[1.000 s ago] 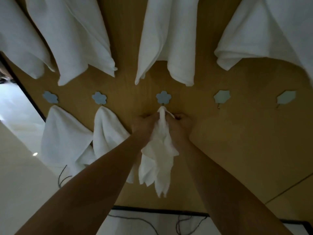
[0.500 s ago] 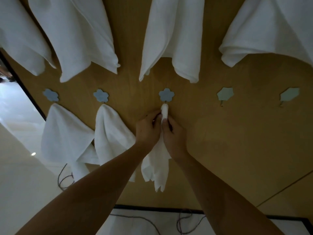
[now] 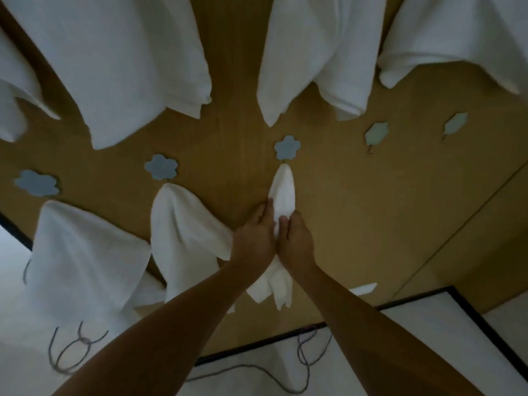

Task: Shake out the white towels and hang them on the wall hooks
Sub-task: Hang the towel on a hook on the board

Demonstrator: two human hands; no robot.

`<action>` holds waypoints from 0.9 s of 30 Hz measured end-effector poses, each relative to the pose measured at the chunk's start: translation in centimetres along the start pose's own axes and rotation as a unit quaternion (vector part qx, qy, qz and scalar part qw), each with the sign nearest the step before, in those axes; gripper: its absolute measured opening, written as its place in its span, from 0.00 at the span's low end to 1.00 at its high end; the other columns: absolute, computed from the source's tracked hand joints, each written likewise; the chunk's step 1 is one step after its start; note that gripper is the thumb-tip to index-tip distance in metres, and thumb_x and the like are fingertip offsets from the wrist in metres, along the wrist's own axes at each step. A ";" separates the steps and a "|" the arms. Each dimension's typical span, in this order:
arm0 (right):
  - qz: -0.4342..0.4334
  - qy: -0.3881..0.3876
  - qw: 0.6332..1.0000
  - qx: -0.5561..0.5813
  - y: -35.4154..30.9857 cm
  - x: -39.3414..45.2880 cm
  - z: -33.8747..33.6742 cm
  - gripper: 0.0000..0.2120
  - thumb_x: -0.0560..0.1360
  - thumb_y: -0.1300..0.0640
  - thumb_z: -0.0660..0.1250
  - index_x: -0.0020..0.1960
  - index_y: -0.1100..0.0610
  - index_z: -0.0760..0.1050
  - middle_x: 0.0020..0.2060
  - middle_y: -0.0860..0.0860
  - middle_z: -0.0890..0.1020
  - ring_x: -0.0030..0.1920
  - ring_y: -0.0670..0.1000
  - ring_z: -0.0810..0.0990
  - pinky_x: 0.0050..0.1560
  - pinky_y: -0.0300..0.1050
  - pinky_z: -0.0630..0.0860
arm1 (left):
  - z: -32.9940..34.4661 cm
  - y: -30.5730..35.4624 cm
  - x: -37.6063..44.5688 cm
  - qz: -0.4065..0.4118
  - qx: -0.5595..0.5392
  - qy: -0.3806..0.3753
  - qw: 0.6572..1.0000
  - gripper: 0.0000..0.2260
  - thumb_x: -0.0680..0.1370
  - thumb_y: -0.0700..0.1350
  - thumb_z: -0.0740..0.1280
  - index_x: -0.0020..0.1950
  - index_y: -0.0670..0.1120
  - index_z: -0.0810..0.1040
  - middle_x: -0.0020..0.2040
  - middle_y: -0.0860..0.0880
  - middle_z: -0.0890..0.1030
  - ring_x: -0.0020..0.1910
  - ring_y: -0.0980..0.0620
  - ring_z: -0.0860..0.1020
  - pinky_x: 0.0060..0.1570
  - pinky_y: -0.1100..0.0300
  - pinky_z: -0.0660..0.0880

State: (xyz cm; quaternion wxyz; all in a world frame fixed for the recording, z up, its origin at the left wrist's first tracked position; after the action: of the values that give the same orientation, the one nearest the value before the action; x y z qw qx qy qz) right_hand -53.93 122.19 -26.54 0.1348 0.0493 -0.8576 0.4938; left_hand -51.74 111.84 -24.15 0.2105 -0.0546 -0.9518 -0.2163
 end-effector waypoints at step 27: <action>0.281 0.118 0.933 -0.193 -4.7 -30.5 -14.1 0.31 0.79 0.47 0.66 0.78 0.55 0.61 0.71 0.54 0.71 0.69 0.53 0.71 0.65 0.39 0.65 | -7.8 12.9 -18.1 0.315 -0.137 -0.147 0.927 0.14 0.77 0.42 0.64 0.62 0.45 0.78 0.61 0.45 0.78 0.58 0.45 0.73 0.57 0.52 0.70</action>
State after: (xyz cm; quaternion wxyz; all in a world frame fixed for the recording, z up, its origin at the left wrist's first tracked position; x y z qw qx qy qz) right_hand -21.10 130.46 -24.37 0.0974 -0.2789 -0.8933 0.3388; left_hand -29.90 119.82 -20.40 0.1160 -0.4115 -0.8667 -0.2569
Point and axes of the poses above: each hand's wrist, its own x-axis towards the middle knuckle, its own z-axis out of the palm, y = z × x, the point moved 2 cm from there along x, towards the middle knuckle
